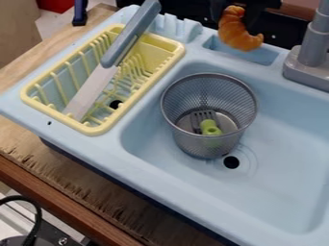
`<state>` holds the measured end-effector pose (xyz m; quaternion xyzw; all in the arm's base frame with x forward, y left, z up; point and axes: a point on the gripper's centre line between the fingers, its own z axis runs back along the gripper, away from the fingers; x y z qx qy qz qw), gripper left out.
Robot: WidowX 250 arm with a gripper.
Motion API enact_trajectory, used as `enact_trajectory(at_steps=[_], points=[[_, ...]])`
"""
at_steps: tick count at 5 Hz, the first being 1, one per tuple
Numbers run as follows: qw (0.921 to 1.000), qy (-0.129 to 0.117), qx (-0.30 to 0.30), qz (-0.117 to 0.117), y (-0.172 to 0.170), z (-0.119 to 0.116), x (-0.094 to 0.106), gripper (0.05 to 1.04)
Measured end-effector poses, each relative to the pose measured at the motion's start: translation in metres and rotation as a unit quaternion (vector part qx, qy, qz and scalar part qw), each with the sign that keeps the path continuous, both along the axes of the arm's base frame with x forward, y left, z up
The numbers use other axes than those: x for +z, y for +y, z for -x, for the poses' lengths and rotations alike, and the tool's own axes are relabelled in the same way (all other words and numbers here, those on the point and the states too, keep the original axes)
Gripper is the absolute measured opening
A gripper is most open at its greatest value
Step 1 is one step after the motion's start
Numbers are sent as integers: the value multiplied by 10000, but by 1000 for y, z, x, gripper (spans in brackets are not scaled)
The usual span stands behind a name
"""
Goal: Put the plastic croissant in the spoon holder of the sink
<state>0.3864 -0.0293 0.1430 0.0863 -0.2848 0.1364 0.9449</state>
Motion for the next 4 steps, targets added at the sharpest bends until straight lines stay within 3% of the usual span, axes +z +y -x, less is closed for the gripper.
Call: enact_trajectory(at_steps=[1, 2, 3, 4], points=[[9997, 225, -129, -22, -3, 0, -12, 536], [9995, 224, -236, -50, -4, 0, -14, 536], [9993, 265, -263, 18, -3, 1, -17, 612], [9984, 389, -411, 90, -2, 7, -20, 898]])
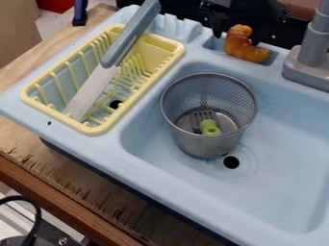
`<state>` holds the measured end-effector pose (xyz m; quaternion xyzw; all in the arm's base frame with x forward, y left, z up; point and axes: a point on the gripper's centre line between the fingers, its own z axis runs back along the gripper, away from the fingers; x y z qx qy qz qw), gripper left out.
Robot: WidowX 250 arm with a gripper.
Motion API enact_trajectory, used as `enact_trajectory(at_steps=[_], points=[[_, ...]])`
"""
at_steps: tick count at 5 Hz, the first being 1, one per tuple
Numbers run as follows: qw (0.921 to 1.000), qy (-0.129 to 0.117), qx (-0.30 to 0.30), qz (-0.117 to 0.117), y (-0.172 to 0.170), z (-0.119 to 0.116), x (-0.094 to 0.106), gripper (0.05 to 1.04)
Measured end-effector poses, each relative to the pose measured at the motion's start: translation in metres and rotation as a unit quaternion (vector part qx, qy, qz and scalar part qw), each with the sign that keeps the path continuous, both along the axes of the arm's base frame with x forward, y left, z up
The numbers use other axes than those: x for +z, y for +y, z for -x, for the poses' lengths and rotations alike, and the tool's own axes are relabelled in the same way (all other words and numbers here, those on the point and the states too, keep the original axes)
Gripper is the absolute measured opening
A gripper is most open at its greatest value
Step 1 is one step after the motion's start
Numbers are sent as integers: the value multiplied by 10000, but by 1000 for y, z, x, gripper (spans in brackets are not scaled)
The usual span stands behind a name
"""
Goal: Put the plastic croissant in the spoon holder of the sink
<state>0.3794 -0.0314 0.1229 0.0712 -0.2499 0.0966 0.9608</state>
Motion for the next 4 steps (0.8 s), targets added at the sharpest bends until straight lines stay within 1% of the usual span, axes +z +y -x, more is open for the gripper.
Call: enact_trajectory(at_steps=[1, 2, 3, 4], points=[[9998, -60, -111, 129, -1, 6, 10, 1002], [9996, -135, -210, 134, -4, 14, 19, 999], [9989, -195, -373, 212, -9, 26, 28, 999], [9965, 42, -782, 288, -22, 41, 31, 999]])
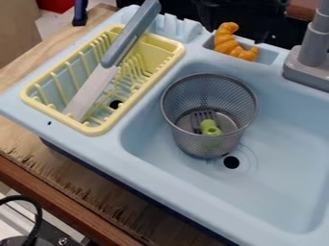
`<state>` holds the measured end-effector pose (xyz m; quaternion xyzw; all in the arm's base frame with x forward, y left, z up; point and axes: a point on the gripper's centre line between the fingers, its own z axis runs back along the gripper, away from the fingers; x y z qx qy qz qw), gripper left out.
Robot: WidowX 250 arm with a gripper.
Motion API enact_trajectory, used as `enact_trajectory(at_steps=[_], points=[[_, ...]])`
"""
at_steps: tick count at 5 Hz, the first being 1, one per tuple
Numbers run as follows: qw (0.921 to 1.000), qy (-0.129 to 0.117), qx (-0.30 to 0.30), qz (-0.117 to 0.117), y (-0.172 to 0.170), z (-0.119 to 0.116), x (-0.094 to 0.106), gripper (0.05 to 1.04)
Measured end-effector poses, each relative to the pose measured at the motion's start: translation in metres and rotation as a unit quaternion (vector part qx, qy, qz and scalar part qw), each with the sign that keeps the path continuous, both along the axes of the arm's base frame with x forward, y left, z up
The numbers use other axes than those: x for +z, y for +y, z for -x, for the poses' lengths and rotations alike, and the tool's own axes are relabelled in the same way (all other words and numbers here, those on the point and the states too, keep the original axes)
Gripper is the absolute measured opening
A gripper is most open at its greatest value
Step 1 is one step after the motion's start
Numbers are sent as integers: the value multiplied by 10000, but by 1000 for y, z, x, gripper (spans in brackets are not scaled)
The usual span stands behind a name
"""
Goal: Put the plastic croissant in the spoon holder of the sink
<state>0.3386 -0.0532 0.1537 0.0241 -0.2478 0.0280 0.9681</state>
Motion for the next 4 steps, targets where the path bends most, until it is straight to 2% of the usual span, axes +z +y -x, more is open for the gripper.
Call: enact_trajectory(at_steps=[1, 2, 3, 4], points=[[9965, 574, -566, -205, -13, 21, -11, 999], [9885, 1125, -1005, -50, -16, 36, -16, 999], [9830, 1485, -1067, -176, 3, 50, -14, 999], [9788, 1567, -1278, -314, 18, 67, -15, 999]])
